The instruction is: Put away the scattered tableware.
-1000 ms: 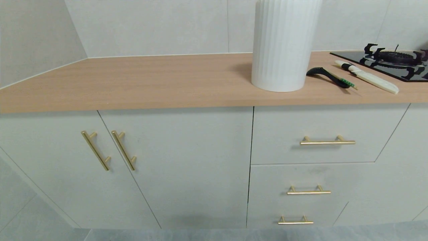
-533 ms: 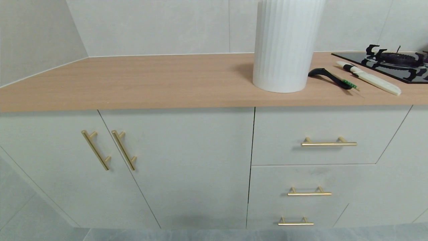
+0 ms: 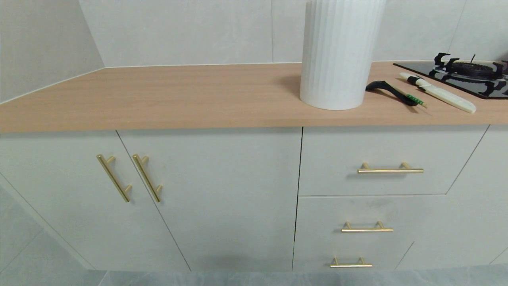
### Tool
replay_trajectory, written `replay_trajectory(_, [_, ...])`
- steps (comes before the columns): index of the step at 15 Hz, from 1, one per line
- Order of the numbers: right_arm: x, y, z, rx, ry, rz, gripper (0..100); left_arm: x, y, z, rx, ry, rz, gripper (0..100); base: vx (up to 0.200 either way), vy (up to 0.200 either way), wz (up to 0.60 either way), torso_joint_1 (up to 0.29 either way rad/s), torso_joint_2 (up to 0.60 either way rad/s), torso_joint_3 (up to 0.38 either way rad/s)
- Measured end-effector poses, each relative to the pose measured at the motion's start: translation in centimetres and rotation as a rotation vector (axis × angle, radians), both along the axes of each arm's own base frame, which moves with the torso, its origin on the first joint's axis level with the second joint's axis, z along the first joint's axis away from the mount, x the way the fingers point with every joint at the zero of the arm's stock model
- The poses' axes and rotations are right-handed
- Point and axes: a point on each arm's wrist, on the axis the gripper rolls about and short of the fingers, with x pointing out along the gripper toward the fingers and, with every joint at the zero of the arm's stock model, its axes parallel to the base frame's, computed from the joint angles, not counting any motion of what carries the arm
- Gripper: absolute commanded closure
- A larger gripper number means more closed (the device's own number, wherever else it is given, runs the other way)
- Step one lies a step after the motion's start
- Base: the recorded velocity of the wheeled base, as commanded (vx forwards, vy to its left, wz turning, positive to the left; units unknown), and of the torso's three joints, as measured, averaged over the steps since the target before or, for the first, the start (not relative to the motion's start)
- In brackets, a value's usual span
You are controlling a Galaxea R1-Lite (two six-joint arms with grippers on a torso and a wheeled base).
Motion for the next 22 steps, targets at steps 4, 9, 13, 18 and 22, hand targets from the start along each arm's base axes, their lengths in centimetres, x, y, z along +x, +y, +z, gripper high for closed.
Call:
replay_trajectory(4, [-0.1,0.0,1.5,0.041,-0.011,0.012,0,0.0,0.0,0.0,0.000,0.000,0.000,0,0.000,0.000,0.00,0.000,0.00,0.000])
replay_trajectory(9, [2.5,0.1,5.8,0.058,0.183,0.104,0,0.0,0.0,0.0,0.000,0.000,0.000,0,0.000,0.000,0.00,0.000,0.00,0.000])
replay_trajectory(13, [9.2,1.2,7.4,0.024,0.502,0.172,0,0.0,0.0,0.0,0.000,0.000,0.000,0,0.000,0.000,0.00,0.000,0.00,0.000])
replay_trajectory(18, [19.0,3.5,4.7,-0.001,0.821,0.214,0,0.0,0.0,0.0,0.000,0.000,0.000,0,0.000,0.000,0.00,0.000,0.00,0.000])
replay_trajectory(22, [24.4,4.8,1.0,0.023,0.845,0.209,0,0.0,0.0,0.0,0.000,0.000,0.000,0,0.000,0.000,0.00,0.000,0.00,0.000])
